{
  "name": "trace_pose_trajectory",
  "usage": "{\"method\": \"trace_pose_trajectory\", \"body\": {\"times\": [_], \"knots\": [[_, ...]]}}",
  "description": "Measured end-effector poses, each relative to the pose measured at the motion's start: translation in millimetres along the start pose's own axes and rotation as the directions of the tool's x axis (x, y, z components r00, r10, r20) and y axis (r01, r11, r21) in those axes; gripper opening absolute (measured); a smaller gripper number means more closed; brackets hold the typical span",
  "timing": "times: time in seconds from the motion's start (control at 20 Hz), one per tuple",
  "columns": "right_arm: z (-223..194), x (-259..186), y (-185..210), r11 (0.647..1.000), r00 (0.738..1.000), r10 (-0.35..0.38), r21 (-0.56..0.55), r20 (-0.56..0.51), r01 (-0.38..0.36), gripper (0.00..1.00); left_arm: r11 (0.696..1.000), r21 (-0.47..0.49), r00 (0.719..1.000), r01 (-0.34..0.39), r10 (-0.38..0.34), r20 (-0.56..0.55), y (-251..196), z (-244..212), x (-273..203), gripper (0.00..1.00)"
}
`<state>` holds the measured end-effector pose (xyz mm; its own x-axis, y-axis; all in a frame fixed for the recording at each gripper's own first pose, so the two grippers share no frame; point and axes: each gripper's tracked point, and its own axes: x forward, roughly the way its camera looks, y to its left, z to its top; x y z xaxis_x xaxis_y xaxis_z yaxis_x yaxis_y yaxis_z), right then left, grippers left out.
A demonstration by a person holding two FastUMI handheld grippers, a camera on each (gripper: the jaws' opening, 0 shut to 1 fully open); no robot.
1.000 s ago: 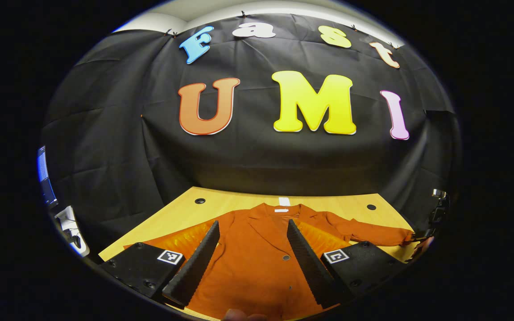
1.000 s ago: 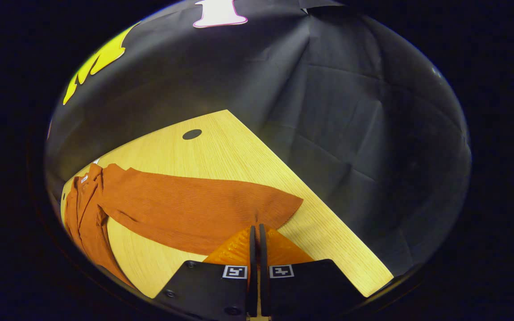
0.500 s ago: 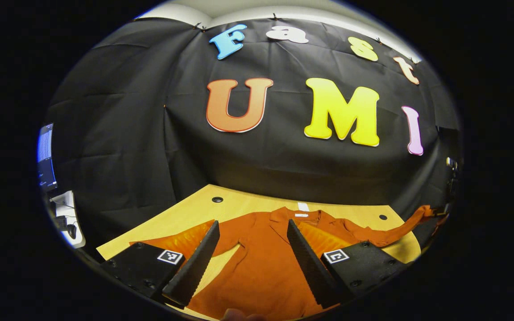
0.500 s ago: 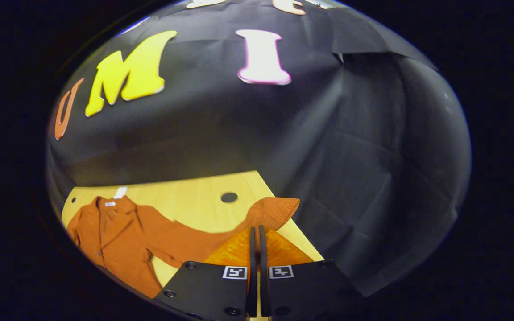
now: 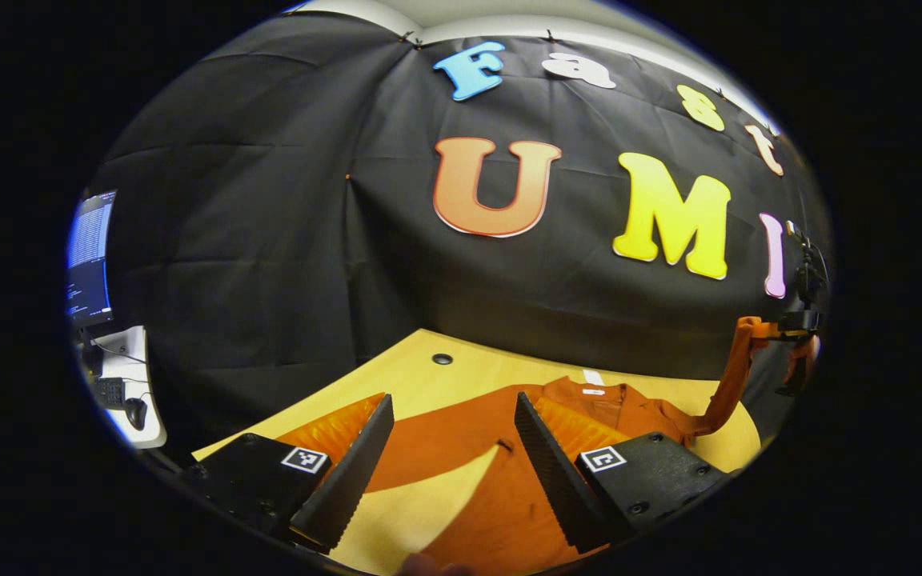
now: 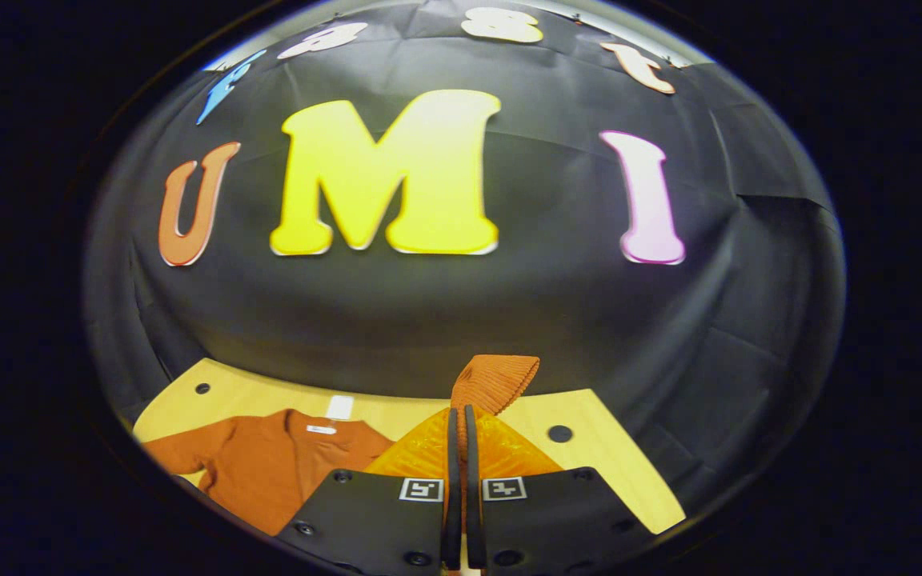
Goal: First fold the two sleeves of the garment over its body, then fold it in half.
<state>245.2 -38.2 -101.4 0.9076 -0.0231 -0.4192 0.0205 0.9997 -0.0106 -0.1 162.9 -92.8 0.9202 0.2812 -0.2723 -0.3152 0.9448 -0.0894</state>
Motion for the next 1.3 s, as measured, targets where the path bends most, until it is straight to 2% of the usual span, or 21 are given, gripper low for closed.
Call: {"method": "trace_pose_trajectory", "body": {"times": [0.15,0.25,0.45,0.65,0.8,1.05,1.15,1.25,1.3], "knots": [[-10,14,71,0.998,0.999,0.049,-0.034,-0.016,-0.05,0.03,0.999,-0.017,0.999,-0.035,0.035,0.007,34,4,-9,0.99],[-26,26,113,0.996,0.995,0.084,-0.018,-0.048,-0.085,0.03,0.997,-0.033,0.998,-0.065,0.065,0.002,56,2,-18,0.99],[-65,53,189,0.994,0.989,0.105,0.019,-0.108,-0.104,0.03,0.994,-0.042,0.995,-0.103,0.103,0.006,87,1,-35,0.99],[-133,88,257,0.993,0.974,0.114,-0.003,-0.195,-0.117,0.03,0.988,-0.06,0.99,-0.141,0.14,-0.019,107,-1,-42,0.99],[-188,100,300,0.986,0.947,0.146,-0.035,-0.286,-0.162,0.03,0.984,-0.048,0.984,-0.172,0.17,-0.044,116,-1,-48,0.98],[-219,111,333,0.971,0.927,0.194,-0.07,-0.322,-0.228,0.02,0.978,-0.037,0.976,-0.205,0.202,-0.08,123,-13,-48,0.98],[-224,109,341,0.965,0.912,0.241,-0.016,-0.333,-0.261,0.07,0.978,-0.045,0.976,-0.204,0.2,-0.081,119,-14,-45,0.98],[-216,103,344,0.96,0.905,0.272,0.028,-0.328,-0.278,0.18,0.979,-0.046,0.977,-0.2,0.196,-0.079,116,-17,-41,0.98],[-211,100,347,0.957,0.904,0.287,0.046,-0.318,-0.287,0.2,0.979,-0.047,0.978,-0.197,0.193,-0.078,115,-17,-39,0.98]]}}
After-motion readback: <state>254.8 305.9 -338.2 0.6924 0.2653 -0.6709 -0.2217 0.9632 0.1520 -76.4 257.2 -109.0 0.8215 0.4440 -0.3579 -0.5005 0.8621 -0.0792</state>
